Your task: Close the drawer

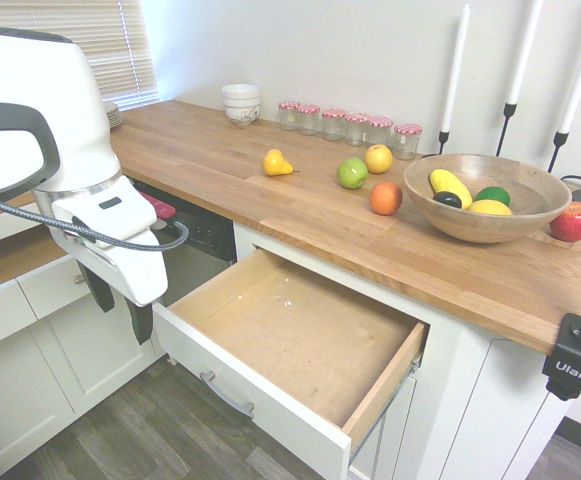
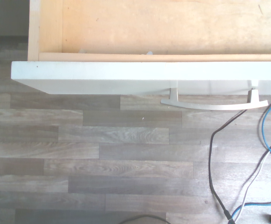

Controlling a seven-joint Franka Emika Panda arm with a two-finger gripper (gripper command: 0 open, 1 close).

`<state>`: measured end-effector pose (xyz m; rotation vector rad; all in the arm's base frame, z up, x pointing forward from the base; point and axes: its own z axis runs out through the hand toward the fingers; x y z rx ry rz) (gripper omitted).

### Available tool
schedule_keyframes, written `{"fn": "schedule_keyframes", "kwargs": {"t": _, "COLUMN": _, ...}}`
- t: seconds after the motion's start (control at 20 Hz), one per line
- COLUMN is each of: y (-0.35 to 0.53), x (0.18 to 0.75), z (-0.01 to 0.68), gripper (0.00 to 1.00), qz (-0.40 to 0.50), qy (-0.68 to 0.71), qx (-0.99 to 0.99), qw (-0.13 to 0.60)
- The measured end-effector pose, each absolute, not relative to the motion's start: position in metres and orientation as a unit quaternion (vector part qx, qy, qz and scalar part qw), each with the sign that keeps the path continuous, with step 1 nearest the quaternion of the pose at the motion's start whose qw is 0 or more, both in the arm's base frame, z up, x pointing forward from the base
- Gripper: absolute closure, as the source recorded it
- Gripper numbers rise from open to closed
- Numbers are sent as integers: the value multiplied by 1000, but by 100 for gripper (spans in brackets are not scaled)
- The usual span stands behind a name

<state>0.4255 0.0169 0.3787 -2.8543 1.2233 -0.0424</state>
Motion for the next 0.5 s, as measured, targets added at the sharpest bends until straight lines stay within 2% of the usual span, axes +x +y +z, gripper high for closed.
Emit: {"fn": "schedule_keyframes", "kwargs": {"t": 0.5, "y": 17, "x": 422, "z": 372, "gripper": 0, "qz": -19, "qy": 405, "qx": -914, "qw": 17}}
